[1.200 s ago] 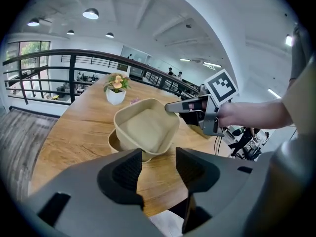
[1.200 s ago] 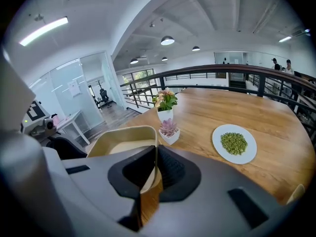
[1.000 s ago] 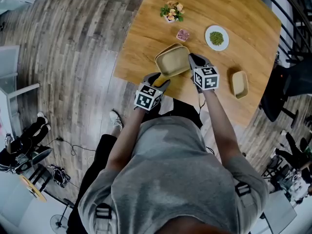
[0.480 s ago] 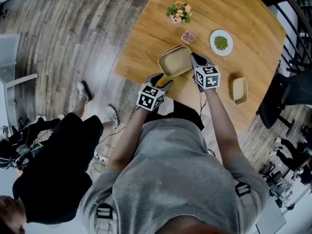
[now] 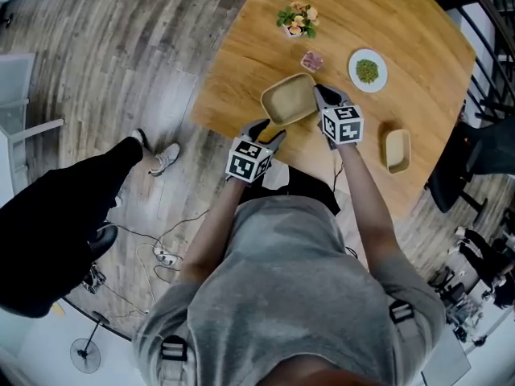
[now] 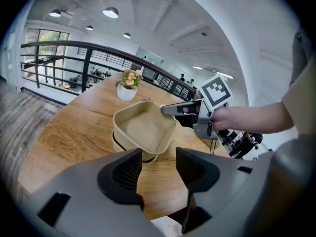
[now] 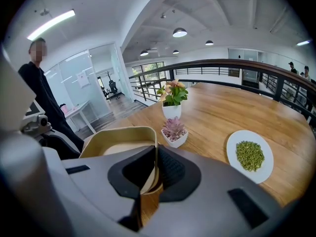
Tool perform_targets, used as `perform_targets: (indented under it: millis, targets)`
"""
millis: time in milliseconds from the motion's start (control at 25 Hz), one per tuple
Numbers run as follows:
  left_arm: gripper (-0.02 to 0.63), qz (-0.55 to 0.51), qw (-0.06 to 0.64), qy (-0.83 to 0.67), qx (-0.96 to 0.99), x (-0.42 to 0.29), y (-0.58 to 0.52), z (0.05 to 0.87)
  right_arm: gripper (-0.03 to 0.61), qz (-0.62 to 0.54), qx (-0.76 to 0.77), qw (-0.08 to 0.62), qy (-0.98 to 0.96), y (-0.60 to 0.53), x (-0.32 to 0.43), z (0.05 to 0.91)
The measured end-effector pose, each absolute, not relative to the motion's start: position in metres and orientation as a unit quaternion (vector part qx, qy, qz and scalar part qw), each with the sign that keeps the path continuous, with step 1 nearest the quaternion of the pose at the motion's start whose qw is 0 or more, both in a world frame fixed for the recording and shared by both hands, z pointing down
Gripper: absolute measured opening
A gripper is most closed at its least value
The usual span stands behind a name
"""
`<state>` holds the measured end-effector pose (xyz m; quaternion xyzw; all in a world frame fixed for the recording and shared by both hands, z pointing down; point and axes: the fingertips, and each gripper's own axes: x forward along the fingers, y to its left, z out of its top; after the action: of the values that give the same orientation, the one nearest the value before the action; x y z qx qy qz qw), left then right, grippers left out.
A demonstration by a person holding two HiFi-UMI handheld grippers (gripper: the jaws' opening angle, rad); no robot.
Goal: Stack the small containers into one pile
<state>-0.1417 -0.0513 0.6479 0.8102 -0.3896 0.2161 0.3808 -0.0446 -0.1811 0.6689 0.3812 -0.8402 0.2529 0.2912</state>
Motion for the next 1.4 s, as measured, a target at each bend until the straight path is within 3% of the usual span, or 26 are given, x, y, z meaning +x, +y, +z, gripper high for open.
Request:
perform_targets:
  millis: [1200,1400]
  targets:
    - [0.232,0.262,0.396,-0.374,0.797,-0.144,-0.046,0.688,0.026,0.267,0.369,0.306,-0.836,-0.179,-0.048,0.708]
    - [0.232,0.264,0.384,-0.369,0.804,-0.145,-0.041,0.681,0.088,0.251,0.364,0.303,-0.845,-0.173,-0.052,0.702]
